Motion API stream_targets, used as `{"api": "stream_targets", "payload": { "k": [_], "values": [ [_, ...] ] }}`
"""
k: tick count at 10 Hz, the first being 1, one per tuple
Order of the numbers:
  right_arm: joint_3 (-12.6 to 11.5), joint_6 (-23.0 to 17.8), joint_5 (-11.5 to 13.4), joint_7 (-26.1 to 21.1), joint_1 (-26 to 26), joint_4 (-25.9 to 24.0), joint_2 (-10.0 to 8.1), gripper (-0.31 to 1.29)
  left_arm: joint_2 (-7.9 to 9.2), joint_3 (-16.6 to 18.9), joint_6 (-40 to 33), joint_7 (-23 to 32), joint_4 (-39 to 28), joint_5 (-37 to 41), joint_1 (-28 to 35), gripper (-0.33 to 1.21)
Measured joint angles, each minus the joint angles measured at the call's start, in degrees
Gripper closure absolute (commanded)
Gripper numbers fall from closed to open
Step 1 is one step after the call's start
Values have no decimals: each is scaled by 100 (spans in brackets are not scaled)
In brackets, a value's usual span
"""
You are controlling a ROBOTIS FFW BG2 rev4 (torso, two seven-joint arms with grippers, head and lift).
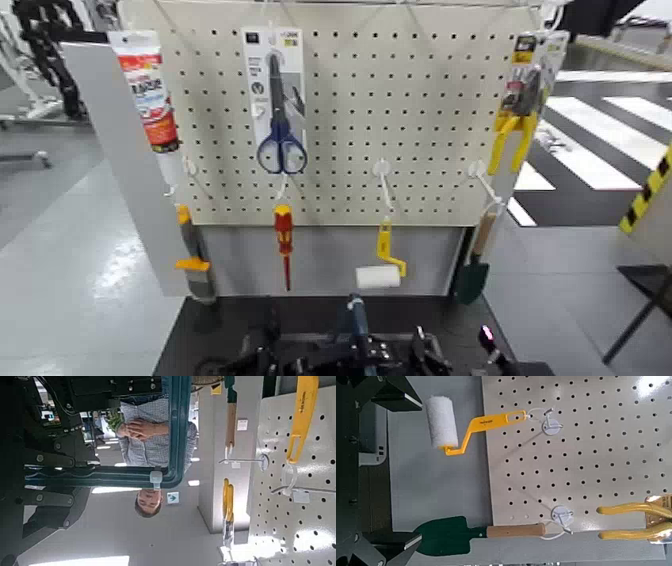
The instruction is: Grasp the handle of the crate.
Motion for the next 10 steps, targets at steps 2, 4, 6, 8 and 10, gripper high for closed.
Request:
{"api": "stream_targets", "payload": {
  "k": [2, 4, 6, 8, 10],
  "values": [
    [8, -1, 34, 0, 0, -16, -2, 15, -7, -11, -10, -31, 16, 0, -8, 118],
    [13, 6, 32, -1, 0, -17, 0, 15, -16, -11, -16, -43, 25, 0, -8, 118],
    [17, 2, 30, 0, 0, -17, 0, 15, -28, -11, -16, -59, 31, 0, -8, 118],
    [18, -1, 30, 0, 0, -17, 0, 15, -31, -11, -16, -61, 34, 0, -8, 118],
    [4, 17, 47, 0, -4, -18, 1, 15, -38, -11, -16, -69, 39, 0, -8, 118]
  ]
}}
